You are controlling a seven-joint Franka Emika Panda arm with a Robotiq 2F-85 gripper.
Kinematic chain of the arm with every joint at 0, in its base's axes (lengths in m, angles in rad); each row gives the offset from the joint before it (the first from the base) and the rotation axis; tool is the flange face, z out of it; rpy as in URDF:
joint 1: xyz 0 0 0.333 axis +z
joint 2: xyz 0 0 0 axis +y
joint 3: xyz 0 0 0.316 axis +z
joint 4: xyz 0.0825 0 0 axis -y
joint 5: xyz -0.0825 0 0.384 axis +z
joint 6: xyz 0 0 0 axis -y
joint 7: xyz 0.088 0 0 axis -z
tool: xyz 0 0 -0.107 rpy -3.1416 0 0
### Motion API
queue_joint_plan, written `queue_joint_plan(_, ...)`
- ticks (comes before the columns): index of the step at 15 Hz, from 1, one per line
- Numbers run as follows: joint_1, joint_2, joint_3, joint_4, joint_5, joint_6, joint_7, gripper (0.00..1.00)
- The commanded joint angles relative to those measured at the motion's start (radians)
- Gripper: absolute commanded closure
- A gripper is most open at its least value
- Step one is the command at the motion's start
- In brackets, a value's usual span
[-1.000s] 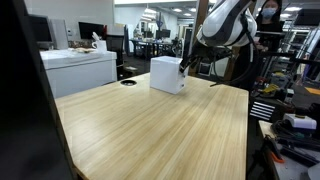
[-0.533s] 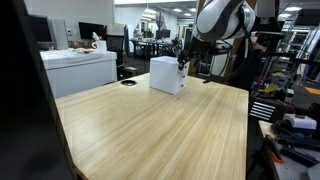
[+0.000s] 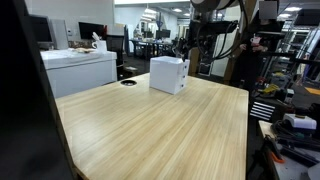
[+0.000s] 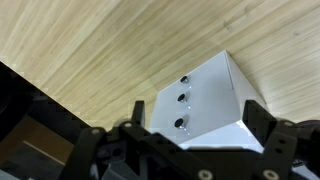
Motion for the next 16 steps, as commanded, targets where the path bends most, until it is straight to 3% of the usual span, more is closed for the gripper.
queue_joint_plan(1,0.012,0.040,-0.044,0.063,-0.032,-0.195,0.051,0.00)
queue_joint_plan(10,0.110,-0.083,-0.171,0.128,-0.033,-0.357,-0.393,0.00)
queue_joint_plan(16,0.125,-0.124,-0.193,0.193,-0.028,-0.572,-0.616,0.00)
